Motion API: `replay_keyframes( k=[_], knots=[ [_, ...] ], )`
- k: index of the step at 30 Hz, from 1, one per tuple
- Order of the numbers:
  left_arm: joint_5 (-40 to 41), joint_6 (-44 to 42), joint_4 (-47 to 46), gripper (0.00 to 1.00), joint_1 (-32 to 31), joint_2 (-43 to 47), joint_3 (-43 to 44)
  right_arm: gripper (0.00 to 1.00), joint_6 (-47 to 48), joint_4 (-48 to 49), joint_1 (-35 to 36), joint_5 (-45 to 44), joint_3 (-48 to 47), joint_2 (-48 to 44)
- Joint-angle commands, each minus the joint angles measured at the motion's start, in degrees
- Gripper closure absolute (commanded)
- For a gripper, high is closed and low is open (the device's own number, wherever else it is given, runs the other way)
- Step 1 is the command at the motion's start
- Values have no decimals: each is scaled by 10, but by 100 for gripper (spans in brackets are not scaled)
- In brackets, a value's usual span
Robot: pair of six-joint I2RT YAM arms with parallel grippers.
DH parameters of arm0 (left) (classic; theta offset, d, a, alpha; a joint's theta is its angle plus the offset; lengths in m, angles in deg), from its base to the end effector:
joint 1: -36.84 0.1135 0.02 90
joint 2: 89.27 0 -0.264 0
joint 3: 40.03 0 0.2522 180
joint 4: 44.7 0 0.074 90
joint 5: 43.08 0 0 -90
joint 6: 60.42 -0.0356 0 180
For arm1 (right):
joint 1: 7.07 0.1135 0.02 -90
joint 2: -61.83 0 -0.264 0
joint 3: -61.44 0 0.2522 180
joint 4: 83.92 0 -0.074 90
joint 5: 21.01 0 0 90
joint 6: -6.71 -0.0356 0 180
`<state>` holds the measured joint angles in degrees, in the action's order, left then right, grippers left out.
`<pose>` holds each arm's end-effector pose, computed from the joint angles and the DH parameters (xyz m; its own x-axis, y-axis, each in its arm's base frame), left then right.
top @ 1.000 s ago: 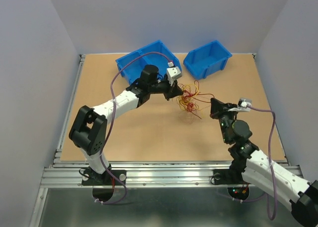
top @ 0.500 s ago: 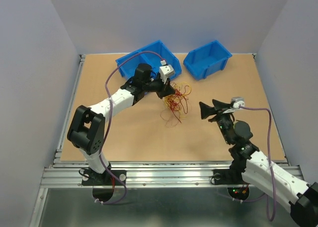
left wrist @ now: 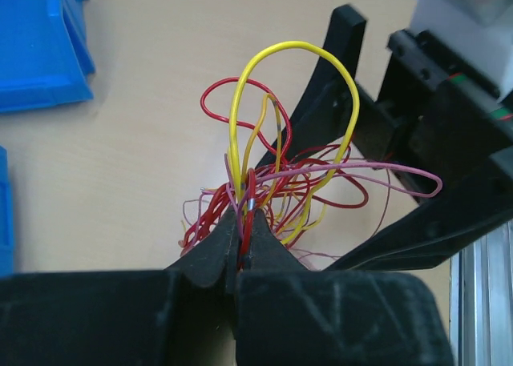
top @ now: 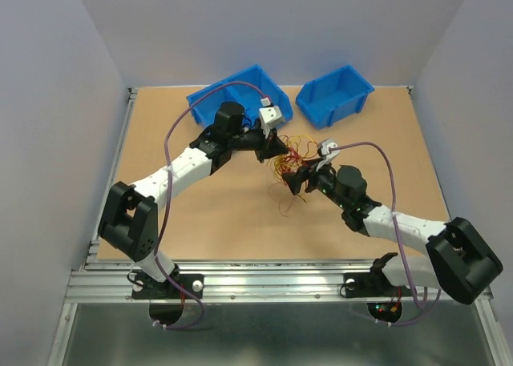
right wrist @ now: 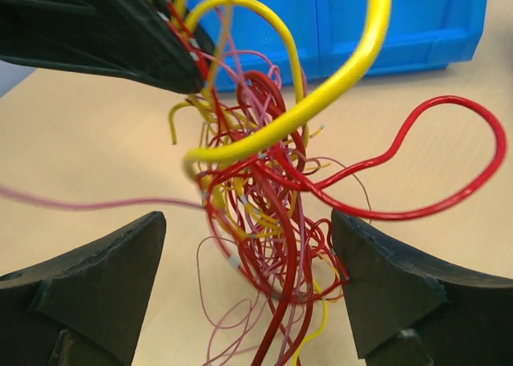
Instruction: Untangle the cables
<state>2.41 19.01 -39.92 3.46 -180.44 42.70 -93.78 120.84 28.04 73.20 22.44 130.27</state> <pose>0.2966 -0.2253 0.3177 -0.0112 0.1640 -0.9864 0.9809 0.1932 0.0210 0.2044 0.1469 0.2261 -0.1810 0.0947 -0.9789 -0.6107 0.7694 0.1873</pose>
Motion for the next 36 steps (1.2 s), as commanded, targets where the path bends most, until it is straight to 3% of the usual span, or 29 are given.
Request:
replay_keyframes(
  k=[1, 5, 6, 9, 14, 19, 21, 23, 28, 30, 36],
  knots=[
    [-51, 10, -10, 100, -1, 42, -3, 14, -7, 106, 0, -8, -35, 31],
    [-48, 4, -8, 100, -1, 59, -9, 29, -41, 126, 0, -159, -33, 56],
    [-49, 4, -10, 100, -1, 69, -12, 35, -47, 126, 0, -246, -32, 62],
    [-51, 5, -9, 100, -2, 88, -17, 42, -71, 123, -5, -376, -21, 73],
    [-43, 5, -3, 100, -2, 136, -26, 43, -138, 78, -58, -405, -10, 67],
    [-4, 9, -3, 100, 2, 170, -34, 43, -168, 74, -122, -327, 17, 35],
    [-11, 11, -5, 100, 1, 169, -37, 35, -132, 114, -121, -256, 31, 25],
    [-25, 11, 5, 100, 2, 149, -26, 25, -99, 182, -122, -116, 49, 15],
    [-39, 5, 19, 100, 1, 113, -9, 16, -72, 295, -122, 185, 68, 27],
    [-44, 7, 19, 100, 1, 107, -7, 16, -76, 320, -121, 248, 65, 34],
    [-55, 10, 19, 100, 2, 107, -7, 13, -81, 350, -115, 319, 45, 69]
  ],
)
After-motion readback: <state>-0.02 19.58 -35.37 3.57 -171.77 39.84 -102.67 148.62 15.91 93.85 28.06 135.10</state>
